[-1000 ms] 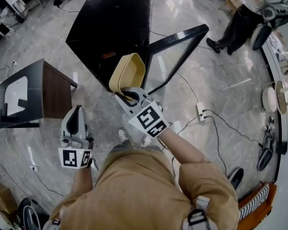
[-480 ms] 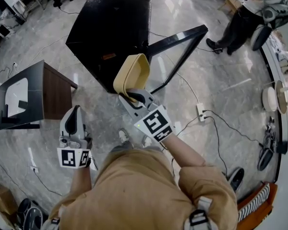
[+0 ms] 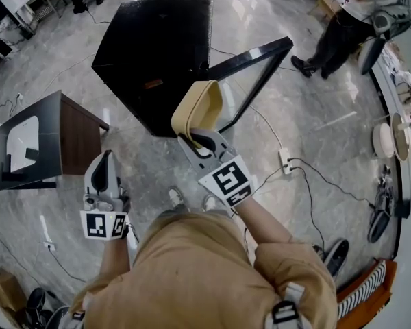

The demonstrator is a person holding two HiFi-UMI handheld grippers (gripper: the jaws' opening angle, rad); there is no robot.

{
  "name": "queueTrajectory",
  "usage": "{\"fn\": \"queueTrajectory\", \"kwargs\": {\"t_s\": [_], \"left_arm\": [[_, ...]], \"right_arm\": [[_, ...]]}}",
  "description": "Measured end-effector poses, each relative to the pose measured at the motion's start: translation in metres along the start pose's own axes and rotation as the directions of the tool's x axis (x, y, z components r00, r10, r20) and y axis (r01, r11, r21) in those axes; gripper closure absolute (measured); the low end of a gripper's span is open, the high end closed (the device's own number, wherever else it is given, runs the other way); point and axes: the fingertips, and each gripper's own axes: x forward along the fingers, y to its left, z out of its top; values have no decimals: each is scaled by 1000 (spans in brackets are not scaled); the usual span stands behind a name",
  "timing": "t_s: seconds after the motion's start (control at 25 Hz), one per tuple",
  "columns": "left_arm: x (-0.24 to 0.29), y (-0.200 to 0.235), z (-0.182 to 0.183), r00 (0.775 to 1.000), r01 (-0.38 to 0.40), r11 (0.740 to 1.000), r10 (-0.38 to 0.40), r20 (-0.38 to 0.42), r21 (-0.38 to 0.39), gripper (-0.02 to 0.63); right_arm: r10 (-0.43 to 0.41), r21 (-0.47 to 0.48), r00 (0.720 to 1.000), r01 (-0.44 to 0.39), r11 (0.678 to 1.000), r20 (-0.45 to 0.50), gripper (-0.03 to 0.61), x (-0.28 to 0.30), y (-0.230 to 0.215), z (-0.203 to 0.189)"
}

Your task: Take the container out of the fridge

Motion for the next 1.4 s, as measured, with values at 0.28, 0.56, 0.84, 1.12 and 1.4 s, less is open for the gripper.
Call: {"fn": "queueTrajectory", "kwargs": {"t_s": [0.28, 0.56, 0.84, 1.12, 1.4], "left_arm": [[2, 5, 0, 1000, 1, 1000, -1, 1, 10, 614], [7, 9, 7, 1000, -3, 1000, 2, 17, 20, 614], [11, 10, 10, 1000, 1, 1000, -1, 27, 22, 614], [15, 11, 12, 999, 5, 1000, -6, 33, 25, 614], [22, 12, 14, 999, 8, 1000, -9, 38, 27, 614]], "right_arm": [[-40, 23, 999, 39, 999, 32, 563, -9, -10, 8], [-93, 39, 994, 90, 995, 65, 563, -19, -26, 20], [-135, 47, 985, 131, 990, 103, 563, -31, -38, 30], [-163, 30, 978, 161, 987, 133, 563, -41, -44, 41], [-189, 34, 971, 186, 982, 149, 563, -49, -53, 46]]}}
